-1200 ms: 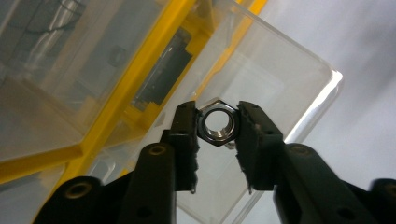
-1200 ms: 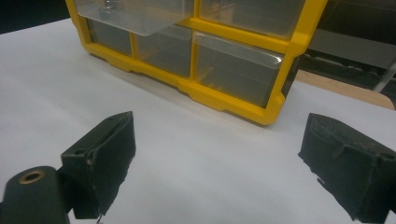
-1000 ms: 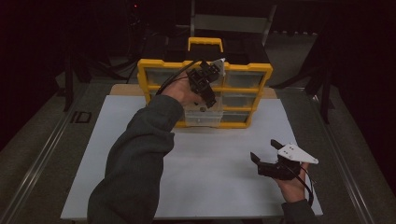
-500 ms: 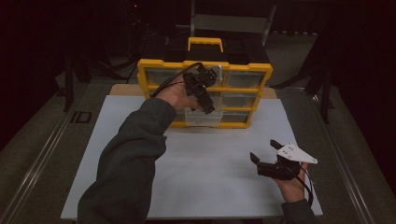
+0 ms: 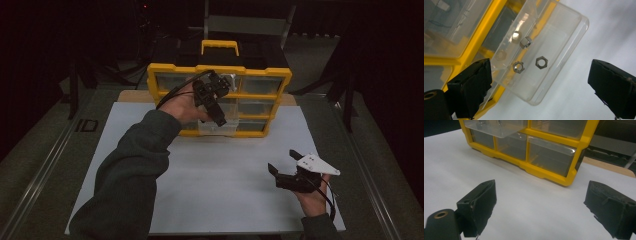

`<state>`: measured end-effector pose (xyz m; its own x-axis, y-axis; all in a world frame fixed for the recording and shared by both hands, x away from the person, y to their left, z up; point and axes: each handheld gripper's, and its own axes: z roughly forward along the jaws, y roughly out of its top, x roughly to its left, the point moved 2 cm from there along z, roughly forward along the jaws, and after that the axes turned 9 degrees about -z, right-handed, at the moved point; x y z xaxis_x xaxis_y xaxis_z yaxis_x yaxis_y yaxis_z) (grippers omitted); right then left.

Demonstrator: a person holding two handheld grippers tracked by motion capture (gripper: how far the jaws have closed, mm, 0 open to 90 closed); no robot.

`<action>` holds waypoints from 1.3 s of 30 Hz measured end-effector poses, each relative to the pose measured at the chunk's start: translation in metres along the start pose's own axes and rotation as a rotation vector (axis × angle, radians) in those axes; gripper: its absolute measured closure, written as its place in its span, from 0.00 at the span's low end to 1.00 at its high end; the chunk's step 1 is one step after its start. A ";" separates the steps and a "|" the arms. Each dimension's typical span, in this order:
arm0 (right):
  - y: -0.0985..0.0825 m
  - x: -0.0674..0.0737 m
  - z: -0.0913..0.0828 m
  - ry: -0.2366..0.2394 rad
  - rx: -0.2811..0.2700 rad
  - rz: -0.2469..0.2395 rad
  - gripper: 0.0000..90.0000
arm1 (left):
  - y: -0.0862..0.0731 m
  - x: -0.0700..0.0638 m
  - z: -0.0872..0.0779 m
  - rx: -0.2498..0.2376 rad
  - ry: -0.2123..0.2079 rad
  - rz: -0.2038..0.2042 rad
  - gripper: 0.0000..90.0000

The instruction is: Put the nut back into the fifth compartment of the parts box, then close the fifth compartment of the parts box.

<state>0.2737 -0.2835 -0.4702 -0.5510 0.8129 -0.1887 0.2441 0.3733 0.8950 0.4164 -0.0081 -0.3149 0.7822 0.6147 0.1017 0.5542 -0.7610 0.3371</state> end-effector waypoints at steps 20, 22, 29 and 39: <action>-0.002 0.001 0.001 0.001 0.006 0.003 0.11 | -0.016 0.002 -0.009 -0.055 0.008 -0.006 0.11; -0.002 0.001 0.001 0.001 0.006 0.002 0.11 | -0.020 0.002 -0.008 -0.071 0.008 -0.009 0.12; -0.002 0.000 0.001 -0.002 0.007 0.001 0.11 | -0.033 0.005 -0.003 -0.136 0.011 0.017 0.17; -0.002 0.000 0.000 -0.002 0.008 0.003 0.11 | -0.055 0.009 0.006 -0.197 -0.031 -0.011 0.31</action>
<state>0.2737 -0.2842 -0.4723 -0.5484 0.8149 -0.1874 0.2519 0.3747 0.8923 0.3948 0.0383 -0.3381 0.7863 0.6140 0.0688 0.4990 -0.6969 0.5151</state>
